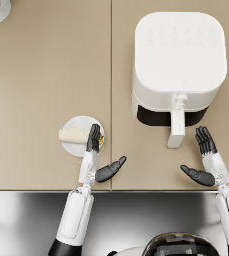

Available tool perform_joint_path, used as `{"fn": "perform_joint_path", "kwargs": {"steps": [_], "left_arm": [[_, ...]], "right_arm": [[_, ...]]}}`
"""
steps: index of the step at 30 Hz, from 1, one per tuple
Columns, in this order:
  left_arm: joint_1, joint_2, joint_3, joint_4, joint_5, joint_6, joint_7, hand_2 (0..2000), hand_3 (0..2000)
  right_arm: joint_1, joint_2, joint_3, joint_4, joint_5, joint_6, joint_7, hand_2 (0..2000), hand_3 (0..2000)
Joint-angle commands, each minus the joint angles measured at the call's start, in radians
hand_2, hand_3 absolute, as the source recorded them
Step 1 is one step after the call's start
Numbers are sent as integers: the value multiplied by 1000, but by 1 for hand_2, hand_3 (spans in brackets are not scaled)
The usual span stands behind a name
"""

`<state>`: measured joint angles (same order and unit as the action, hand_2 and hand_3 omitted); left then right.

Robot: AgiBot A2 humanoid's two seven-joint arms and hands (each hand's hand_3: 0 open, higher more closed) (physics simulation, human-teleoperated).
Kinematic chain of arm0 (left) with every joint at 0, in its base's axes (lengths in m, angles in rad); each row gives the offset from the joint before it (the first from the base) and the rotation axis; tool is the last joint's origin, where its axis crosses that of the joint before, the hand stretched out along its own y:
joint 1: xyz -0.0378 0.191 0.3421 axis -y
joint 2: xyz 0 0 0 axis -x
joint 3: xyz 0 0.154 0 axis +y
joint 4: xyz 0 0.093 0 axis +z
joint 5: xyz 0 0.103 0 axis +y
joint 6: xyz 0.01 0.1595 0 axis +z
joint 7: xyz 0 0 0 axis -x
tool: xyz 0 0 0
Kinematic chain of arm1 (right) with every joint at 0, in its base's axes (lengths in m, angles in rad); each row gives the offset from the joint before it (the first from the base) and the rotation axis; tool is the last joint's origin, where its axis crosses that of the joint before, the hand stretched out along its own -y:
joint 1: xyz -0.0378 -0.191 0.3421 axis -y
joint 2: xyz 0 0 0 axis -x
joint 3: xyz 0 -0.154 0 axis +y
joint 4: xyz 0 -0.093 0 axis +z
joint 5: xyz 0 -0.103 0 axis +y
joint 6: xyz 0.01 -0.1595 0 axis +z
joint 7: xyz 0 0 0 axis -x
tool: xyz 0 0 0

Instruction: Pick up the chicken rolls and place it into the air fryer

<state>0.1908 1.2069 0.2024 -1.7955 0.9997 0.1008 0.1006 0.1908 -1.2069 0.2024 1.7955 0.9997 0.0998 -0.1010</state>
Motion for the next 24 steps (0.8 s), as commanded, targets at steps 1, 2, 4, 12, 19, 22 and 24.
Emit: {"fn": "perform_joint_path", "kwargs": {"steps": [1, 2, 4, 12, 19, 22, 24], "left_arm": [[3, 4, 16, 10, 0, -29, -28, 0, 0], [3, 8, 5, -3, 0, -49, -49, 0, 0], [10, 18, -31, -11, 0, -74, -74, 0, 0], [20, 42, -138, 0, 88, -99, -99, 0, 0], [36, 58, -202, 4, 400, -101, -100, 0, 0], [55, 65, -223, 6, 535, -101, -101, 0, 0], [63, 69, -223, 16, 625, -101, -101, 0, 0]], "right_arm": [[10, -8, 21, 6, 0, -28, 29, 0, 0], [29, -23, 10, 5, 0, -48, 49, 0, 0], [53, -42, -4, 0, 0, -73, 74, 0, 0], [61, -70, -8, -6, 133, -98, 99, 0, 0], [53, -85, 8, 6, 383, -100, 101, 0, 0], [39, -85, -4, 19, 409, -100, 101, 0, 0], [31, -87, -12, 30, 417, -100, 101, 0, 0]]}}
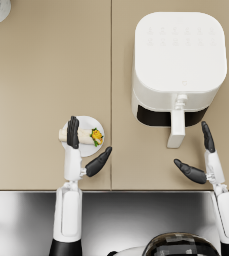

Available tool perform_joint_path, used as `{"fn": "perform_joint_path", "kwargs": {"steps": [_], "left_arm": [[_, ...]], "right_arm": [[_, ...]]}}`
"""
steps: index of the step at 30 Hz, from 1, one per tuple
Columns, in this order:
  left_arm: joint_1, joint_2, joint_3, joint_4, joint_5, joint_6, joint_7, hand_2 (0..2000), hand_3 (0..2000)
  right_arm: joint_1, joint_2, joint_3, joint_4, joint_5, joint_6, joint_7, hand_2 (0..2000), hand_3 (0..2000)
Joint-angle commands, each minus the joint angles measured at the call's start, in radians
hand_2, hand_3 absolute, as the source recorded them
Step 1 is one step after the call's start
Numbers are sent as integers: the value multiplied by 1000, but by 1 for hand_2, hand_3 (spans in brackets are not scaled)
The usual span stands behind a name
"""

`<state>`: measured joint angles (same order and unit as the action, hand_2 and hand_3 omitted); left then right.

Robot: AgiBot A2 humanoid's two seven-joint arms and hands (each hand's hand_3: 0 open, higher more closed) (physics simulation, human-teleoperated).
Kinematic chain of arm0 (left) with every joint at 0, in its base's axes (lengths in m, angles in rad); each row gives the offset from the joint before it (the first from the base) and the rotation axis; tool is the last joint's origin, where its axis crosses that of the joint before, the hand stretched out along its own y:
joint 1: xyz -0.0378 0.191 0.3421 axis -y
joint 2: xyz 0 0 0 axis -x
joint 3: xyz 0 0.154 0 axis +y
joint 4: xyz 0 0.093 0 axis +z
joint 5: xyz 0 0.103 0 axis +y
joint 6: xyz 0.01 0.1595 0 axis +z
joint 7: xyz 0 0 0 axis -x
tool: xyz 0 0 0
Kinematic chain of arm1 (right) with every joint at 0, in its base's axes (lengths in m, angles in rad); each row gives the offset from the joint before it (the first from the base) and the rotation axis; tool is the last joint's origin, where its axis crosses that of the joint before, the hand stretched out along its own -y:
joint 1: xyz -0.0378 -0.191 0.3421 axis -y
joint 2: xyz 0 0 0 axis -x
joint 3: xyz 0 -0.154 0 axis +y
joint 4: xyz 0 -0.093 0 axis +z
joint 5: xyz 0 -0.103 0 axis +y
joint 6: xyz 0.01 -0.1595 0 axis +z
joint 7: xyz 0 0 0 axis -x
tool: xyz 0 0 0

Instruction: Pick up the chicken rolls and place it into the air fryer

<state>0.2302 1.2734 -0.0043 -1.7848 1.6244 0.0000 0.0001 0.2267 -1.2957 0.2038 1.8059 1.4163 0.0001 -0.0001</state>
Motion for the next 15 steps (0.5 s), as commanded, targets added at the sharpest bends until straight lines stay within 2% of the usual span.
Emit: {"fn": "perform_joint_path", "kwargs": {"steps": [1, 8, 9, 10, 12, 15], "left_arm": [[24, 4, -17, 5, 45, 0, 0, 0, 0], [28, 13, -26, 10, 361, 0, 0, 0, 0], [28, 14, -27, 10, 406, -34, 0, 0, 0], [32, 15, -32, 8, 452, -145, -15, 0, 0], [44, 18, -32, 14, 542, -299, -44, 0, 0], [65, 21, -44, 23, 679, -433, -78, 0, 0]], "right_arm": [[-10, 3, -14, 22, 2, 0, 0, 0, 0], [-21, -8, -21, 38, 7, 0, 0, 0, 0], [-21, -10, -23, 38, 7, 0, 0, 0, 0], [-20, -13, -23, 31, 7, 0, 0, 0, 0], [-21, -17, -26, 31, 8, 0, 0, 0, 0], [-23, -22, -21, 27, 8, 0, 0, 0, 0]]}}
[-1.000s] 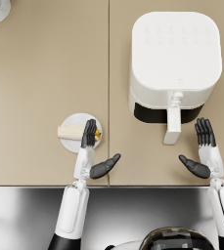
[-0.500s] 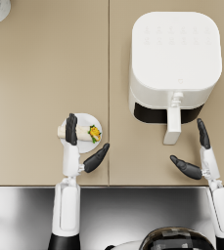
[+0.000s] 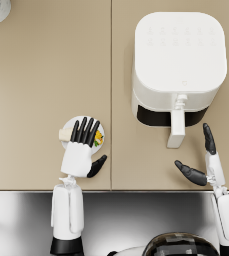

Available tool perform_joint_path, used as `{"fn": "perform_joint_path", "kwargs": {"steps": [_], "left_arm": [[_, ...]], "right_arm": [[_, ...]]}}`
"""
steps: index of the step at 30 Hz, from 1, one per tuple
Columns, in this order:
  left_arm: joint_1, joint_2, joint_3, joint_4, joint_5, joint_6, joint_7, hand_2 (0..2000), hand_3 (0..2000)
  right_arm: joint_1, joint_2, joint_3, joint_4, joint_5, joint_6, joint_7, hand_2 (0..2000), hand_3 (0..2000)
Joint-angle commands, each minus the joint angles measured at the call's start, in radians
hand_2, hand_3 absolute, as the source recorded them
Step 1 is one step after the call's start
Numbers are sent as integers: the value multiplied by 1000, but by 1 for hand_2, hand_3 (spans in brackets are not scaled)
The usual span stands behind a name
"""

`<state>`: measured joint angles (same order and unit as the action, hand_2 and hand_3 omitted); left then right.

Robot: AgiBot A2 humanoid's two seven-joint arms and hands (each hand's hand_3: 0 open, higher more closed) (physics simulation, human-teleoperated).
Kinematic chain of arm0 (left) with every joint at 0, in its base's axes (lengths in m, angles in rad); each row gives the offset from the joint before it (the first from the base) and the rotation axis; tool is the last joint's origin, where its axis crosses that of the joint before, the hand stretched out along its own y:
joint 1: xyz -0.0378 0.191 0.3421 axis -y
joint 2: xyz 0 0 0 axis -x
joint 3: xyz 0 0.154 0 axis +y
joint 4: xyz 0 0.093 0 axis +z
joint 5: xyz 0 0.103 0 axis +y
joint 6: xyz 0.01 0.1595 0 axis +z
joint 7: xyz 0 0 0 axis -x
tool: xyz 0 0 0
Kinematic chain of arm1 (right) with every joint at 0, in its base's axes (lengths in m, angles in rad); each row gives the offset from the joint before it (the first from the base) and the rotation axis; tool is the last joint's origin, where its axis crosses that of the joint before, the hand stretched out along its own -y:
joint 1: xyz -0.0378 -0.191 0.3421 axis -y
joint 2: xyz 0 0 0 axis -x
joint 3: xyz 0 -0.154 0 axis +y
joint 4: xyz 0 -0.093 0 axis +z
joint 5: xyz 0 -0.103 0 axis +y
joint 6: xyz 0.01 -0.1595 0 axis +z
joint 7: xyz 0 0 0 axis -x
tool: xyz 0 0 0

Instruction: Pick up the chicken rolls and place it into the air fryer

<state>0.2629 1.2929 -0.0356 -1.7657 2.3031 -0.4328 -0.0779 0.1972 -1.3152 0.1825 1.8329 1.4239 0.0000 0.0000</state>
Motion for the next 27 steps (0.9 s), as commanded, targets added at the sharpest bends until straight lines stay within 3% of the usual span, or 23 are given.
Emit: {"fn": "perform_joint_path", "kwargs": {"steps": [1, 8, 15, 27], "left_arm": [[39, 2, -12, 8, 45, -21, -6, 0, 0], [81, 11, 13, 47, 364, -71, -16, 0, 0], [138, 26, 63, 226, 670, -84, -18, 0, 0], [210, 51, 106, 444, 752, -75, -16, 0, 0]], "right_arm": [[6, -5, -1, 0, 0, 0, 0, 0, 0], [1, -17, -5, -4, 0, 0, 0, 0, 0], [-8, -27, -19, -10, 0, 0, 0, 0, 0], [10, -55, -35, -37, 0, 0, 0, 0, 0]]}}
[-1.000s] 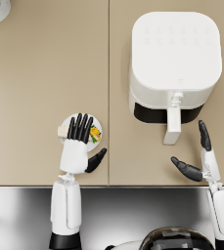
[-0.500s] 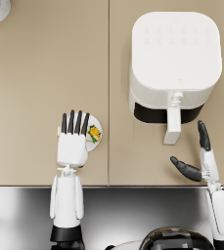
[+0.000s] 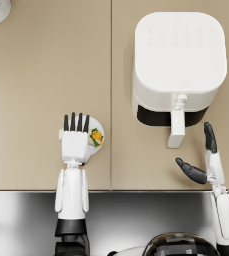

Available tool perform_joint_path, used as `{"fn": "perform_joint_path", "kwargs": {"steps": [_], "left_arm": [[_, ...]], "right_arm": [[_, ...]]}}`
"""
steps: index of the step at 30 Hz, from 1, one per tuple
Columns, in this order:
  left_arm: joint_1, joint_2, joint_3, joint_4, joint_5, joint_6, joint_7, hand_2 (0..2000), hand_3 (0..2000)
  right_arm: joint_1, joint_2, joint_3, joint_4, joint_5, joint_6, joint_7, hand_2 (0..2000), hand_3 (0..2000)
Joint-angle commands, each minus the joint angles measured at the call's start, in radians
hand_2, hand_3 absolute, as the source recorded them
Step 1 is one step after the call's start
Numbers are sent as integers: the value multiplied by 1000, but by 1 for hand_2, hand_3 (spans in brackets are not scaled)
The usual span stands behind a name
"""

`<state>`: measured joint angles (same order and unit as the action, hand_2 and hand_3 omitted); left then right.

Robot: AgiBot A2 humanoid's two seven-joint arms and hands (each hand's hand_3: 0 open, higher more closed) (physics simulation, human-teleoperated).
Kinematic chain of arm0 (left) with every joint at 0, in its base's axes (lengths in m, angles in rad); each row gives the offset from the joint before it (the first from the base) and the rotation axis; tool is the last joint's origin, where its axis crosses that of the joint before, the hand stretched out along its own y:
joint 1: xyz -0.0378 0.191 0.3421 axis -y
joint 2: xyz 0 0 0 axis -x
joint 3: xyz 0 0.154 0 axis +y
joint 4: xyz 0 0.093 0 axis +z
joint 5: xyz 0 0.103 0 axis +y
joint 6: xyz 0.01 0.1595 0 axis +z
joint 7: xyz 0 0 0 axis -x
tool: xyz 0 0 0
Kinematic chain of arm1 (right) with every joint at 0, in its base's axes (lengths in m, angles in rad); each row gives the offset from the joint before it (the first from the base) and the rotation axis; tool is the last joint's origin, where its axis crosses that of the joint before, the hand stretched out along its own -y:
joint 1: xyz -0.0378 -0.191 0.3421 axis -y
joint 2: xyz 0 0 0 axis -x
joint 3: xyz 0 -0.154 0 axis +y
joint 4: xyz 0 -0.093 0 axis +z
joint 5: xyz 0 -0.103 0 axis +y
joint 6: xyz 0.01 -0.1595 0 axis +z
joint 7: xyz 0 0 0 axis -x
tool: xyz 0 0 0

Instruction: Pick up the chicken rolls and place it into the air fryer

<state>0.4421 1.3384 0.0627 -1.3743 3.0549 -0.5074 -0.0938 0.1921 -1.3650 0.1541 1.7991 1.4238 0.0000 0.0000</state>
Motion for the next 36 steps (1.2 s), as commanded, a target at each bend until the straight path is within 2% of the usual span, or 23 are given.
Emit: {"fn": "perform_joint_path", "kwargs": {"steps": [1, 6, 7, 8, 9, 12, 15, 19, 21, 26, 36], "left_arm": [[37, 7, 10, 69, 1, 6, 1, 0, 0], [54, 11, 20, 126, 1, 30, 2, 0, 0], [41, 8, 17, 91, 1, 39, -2, 1361, 327], [63, 11, 11, 138, 1, 24, -3, 2000, 653], [63, 11, 7, 139, 1, 19, -5, 2000, 980], [64, 14, 2, 101, 1, 146, 8, 2000, 1960], [65, 17, -1, 39, 1, 188, 18, 2000, 2000], [61, 21, 8, -79, 1, 372, 65, 2000, 2000], [64, 24, 10, -127, 1, 420, 74, 2000, 2000], [65, 30, 7, -229, 0, 464, 86, 2000, 2000], [64, 40, -3, -296, 0, 471, 92, 2000, 2000]], "right_arm": [[15, -7, -8, -3, 0, 0, 0, 0, 0], [24, -19, -8, -10, 0, 0, 0, 0, 0], [28, -22, -9, -14, 0, 0, 0, 0, 0], [28, -23, 1, -34, 0, 0, 0, 0, 0], [34, -27, 2, -63, 0, 0, 0, 0, 0], [36, -33, 23, -148, 0, 0, 0, 0, 0], [51, -43, 45, -227, 0, 0, 0, 0, 0], [82, -60, 63, -346, 0, 0, 0, 0, 0], [95, -68, 68, -381, 0, 0, 0, 0, 0], [140, -91, 92, -491, 0, 0, 0, 0, 0], [218, -136, 149, -618, 0, -2, 1, 0, 0]]}}
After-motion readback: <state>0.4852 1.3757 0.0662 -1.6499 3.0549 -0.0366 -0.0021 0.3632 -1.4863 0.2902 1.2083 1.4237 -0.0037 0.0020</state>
